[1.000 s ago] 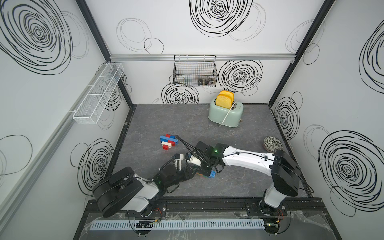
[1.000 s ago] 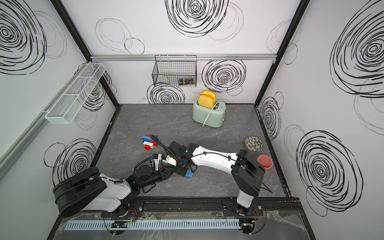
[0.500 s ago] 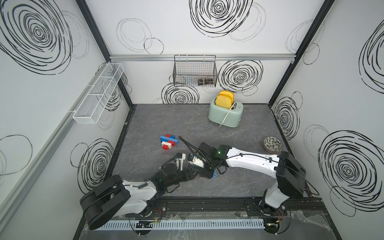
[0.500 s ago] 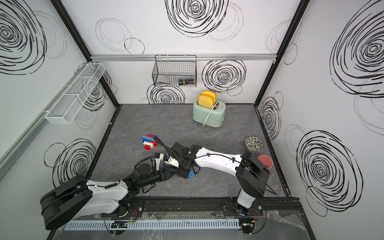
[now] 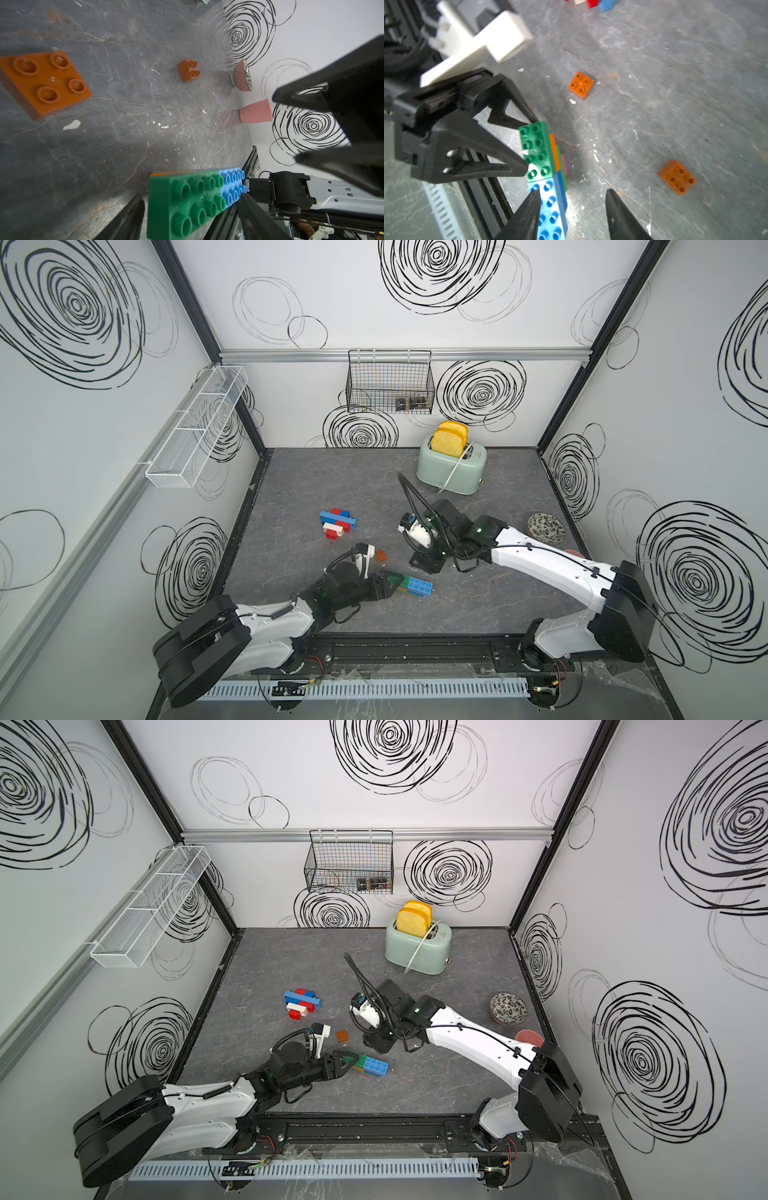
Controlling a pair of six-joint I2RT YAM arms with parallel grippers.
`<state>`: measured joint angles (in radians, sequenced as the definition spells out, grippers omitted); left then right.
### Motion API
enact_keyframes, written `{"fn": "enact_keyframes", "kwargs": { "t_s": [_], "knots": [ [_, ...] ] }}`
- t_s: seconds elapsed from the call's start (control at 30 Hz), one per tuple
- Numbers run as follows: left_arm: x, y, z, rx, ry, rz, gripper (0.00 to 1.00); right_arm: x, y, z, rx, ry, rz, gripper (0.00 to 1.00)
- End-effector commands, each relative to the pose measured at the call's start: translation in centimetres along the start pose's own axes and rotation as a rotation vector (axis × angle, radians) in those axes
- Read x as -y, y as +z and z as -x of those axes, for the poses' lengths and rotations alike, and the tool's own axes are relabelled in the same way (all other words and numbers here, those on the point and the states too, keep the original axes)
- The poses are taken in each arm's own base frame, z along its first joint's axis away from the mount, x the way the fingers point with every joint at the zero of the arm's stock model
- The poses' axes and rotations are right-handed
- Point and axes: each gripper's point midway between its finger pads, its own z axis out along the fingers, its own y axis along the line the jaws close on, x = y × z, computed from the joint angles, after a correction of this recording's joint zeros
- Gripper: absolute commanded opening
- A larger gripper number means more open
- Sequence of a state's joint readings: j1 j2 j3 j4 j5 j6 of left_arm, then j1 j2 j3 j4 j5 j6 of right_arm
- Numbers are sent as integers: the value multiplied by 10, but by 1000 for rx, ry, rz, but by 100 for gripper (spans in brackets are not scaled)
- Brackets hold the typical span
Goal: Assemble a heart with lego
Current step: Assemble the lego brick with the lego brick, then pick up the lego brick from the center of the board.
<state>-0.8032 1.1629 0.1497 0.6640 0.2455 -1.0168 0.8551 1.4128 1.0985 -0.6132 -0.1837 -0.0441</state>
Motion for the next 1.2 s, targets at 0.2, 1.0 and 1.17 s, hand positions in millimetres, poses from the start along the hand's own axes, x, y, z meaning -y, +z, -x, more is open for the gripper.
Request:
{"fn": "enact_keyframes", "kwargs": {
  "t_s": [0.2, 1.0, 1.17],
  "knots": [
    [9, -4, 15, 19, 45, 16, 76, 114, -1, -31, 22, 423, -214, 57],
    [-7, -14, 26, 12, 35, 46, 77, 146, 81, -51, -152, 476, -259, 57],
    [-7, -13, 27, 14, 34, 46, 77, 144, 86, -53, -183, 445, -298, 48]
  ]
}}
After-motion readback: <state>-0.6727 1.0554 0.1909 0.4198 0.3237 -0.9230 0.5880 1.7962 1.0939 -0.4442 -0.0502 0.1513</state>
